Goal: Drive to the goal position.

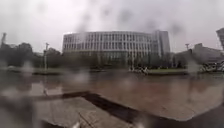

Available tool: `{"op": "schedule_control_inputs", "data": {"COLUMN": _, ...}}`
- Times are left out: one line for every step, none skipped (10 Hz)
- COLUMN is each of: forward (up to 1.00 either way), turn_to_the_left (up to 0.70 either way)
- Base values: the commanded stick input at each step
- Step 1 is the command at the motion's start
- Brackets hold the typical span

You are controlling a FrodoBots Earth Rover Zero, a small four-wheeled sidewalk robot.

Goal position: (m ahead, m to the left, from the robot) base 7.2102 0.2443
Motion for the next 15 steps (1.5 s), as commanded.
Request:
{"op": "schedule_control_inputs", "data": {"forward": 0.70, "turn_to_the_left": 0.01}}
{"op": "schedule_control_inputs", "data": {"forward": 0.70, "turn_to_the_left": 0.01}}
{"op": "schedule_control_inputs", "data": {"forward": 0.70, "turn_to_the_left": 0.01}}
{"op": "schedule_control_inputs", "data": {"forward": 0.70, "turn_to_the_left": 0.01}}
{"op": "schedule_control_inputs", "data": {"forward": 0.70, "turn_to_the_left": 0.01}}
{"op": "schedule_control_inputs", "data": {"forward": 0.70, "turn_to_the_left": 0.01}}
{"op": "schedule_control_inputs", "data": {"forward": 0.70, "turn_to_the_left": 0.01}}
{"op": "schedule_control_inputs", "data": {"forward": 0.70, "turn_to_the_left": 0.01}}
{"op": "schedule_control_inputs", "data": {"forward": 0.70, "turn_to_the_left": 0.01}}
{"op": "schedule_control_inputs", "data": {"forward": 0.70, "turn_to_the_left": 0.01}}
{"op": "schedule_control_inputs", "data": {"forward": 0.70, "turn_to_the_left": 0.01}}
{"op": "schedule_control_inputs", "data": {"forward": 0.70, "turn_to_the_left": 0.01}}
{"op": "schedule_control_inputs", "data": {"forward": 0.70, "turn_to_the_left": 0.01}}
{"op": "schedule_control_inputs", "data": {"forward": 0.70, "turn_to_the_left": 0.01}}
{"op": "schedule_control_inputs", "data": {"forward": 0.70, "turn_to_the_left": 0.01}}
